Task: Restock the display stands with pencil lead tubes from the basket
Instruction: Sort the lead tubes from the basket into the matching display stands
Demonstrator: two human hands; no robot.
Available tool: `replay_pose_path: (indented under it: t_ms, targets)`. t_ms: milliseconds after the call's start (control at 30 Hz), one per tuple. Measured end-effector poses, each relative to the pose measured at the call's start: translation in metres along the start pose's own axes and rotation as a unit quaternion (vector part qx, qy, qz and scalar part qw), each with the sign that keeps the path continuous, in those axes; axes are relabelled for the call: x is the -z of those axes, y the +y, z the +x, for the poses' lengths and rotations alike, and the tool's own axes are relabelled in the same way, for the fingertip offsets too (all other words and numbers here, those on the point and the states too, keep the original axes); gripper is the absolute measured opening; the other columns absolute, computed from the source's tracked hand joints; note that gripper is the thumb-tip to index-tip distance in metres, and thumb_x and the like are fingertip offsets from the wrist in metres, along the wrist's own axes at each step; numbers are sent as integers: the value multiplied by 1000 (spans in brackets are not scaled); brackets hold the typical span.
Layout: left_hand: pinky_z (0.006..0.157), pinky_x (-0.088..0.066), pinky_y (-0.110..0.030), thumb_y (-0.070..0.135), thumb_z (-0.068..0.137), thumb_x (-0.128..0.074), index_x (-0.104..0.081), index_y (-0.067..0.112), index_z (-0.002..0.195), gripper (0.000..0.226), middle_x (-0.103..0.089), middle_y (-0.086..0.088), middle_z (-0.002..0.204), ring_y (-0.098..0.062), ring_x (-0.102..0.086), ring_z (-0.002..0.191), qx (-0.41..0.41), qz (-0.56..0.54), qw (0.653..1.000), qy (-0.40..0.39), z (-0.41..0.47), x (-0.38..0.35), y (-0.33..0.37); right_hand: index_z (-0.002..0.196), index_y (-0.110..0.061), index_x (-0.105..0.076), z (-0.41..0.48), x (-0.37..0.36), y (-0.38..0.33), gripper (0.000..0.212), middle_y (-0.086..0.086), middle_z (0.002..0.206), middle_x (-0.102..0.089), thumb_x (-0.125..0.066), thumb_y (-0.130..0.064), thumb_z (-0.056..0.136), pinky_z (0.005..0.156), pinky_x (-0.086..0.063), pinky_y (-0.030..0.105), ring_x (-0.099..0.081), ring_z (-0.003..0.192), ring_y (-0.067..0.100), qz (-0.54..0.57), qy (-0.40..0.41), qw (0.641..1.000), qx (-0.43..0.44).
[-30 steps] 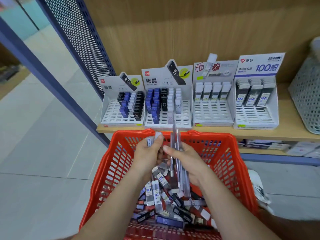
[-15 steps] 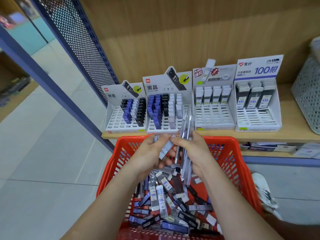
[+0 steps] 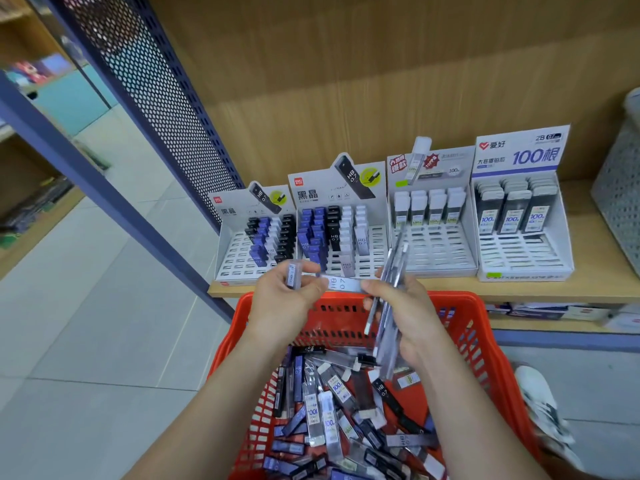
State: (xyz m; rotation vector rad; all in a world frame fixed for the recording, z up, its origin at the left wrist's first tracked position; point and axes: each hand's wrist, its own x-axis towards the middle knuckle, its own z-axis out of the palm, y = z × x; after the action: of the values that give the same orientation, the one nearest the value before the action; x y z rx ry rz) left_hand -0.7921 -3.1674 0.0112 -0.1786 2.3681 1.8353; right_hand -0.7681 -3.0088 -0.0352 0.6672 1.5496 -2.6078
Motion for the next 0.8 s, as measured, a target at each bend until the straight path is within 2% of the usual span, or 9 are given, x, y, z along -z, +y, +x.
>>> replay_pose_path:
  t_ms: [67,133,267,333,400,500,633,733,800]
  targets:
    - [41,-32,-20,13,85,-71,-66,15,93,9,-57,4,60,-10,-41,46,-17,-18,999,29,4,-1,5,90,-15,-62,-2,0,-2,20,5,78,-71,-76,-3,81,55,-52,26,-64,59,13,-47,-40,998,-3]
    - [41,-32,-21,17,88,-68,-66,16,93,6,-52,0,60,-10,-41,49,-18,-33,999,34,8,-6,11,95,-12,-62,-2,-2,-3,21,5,74,-72,-74,-1,81,55,-52,25,-63,56,13,-66,-78,995,-7]
    - [53,-38,-25,40,97,-50,-66,20,101,26,-67,-3,79,-9,-52,59,75,-113,990,-37,11,-16,22,104,-7,-62,1,-6,-3,28,7,73,-71,-75,-1,80,53,-51,26,-62,56,15,-19,-89,996,-18]
    - [57,-38,-26,28,100,-45,-67,13,102,26,-67,-4,80,-10,-52,63,120,-191,971,-81,13,-15,25,104,-10,-63,4,-7,-2,27,5,72,-70,-75,-3,81,51,-51,26,-62,56,14,22,-79,996,-27]
    - [58,-40,-23,6,97,-45,-66,6,105,22,-67,-6,87,-10,-50,65,117,-209,964,-113,15,-13,21,101,-12,-65,6,-9,-2,24,4,70,-69,-75,-4,80,49,-51,26,-60,55,14,59,-80,995,-26]
    - [59,-44,-21,3,97,-48,-67,5,111,24,-66,-9,92,-8,-50,62,68,-134,983,-104,20,-9,14,97,-13,-69,8,-14,-5,21,6,71,-69,-74,-3,79,49,-52,27,-62,56,14,80,-79,994,-17]
    - [43,-30,-16,19,99,-49,-68,13,110,23,-56,-4,71,-6,-35,45,17,-13,994,-103,25,-7,14,85,-13,-71,12,-15,-8,13,7,69,-69,-70,-1,83,48,-53,27,-64,55,15,100,-68,993,-16]
    - [44,-26,-17,22,102,-40,-68,19,113,30,-48,0,68,-7,-30,49,27,19,990,-134,32,-6,15,82,-10,-69,18,-11,-9,9,9,66,-67,-71,-2,84,46,-53,29,-62,52,17,80,-53,995,-14]
    - [50,-30,-22,19,101,-44,-71,25,110,29,-45,0,66,-13,-33,54,7,57,986,-154,35,-5,17,81,-10,-71,21,-6,-9,7,10,67,-67,-72,-3,83,48,-54,30,-63,55,17,62,-50,997,-6]
